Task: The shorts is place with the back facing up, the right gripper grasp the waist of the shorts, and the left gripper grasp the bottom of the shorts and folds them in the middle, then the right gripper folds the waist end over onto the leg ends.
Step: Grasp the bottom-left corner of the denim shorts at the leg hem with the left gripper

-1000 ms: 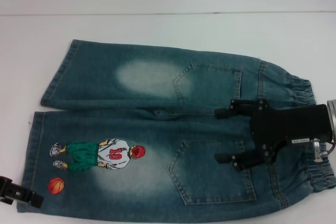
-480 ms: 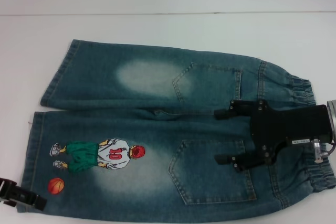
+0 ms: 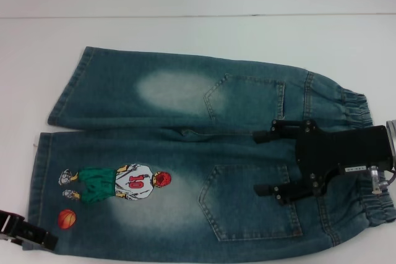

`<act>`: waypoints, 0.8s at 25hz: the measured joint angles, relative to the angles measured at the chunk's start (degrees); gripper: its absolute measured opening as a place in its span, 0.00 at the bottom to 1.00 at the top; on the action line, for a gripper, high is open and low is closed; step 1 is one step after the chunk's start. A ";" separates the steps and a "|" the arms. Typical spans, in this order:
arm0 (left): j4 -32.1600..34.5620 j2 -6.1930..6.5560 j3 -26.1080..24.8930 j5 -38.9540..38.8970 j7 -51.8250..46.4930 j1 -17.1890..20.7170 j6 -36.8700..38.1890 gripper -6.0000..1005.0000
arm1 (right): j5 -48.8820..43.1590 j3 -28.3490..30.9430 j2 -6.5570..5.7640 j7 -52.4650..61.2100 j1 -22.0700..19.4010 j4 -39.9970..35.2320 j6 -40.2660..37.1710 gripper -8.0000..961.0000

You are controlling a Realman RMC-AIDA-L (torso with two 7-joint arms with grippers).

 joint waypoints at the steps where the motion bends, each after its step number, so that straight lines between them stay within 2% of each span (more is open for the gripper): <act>1: -0.02 -0.01 0.11 0.00 0.00 0.00 -0.13 0.81 | 0.00 0.00 0.00 0.00 -0.02 0.02 0.00 0.99; 13: -1.41 -0.39 0.85 -0.01 0.21 -0.62 -2.28 0.69 | 0.00 0.00 0.00 0.00 -0.03 -0.01 0.01 0.98; 20: -1.37 -0.44 0.76 -0.18 -0.64 -0.74 -3.65 0.40 | 0.00 0.23 0.00 0.00 0.28 -0.01 -0.77 0.98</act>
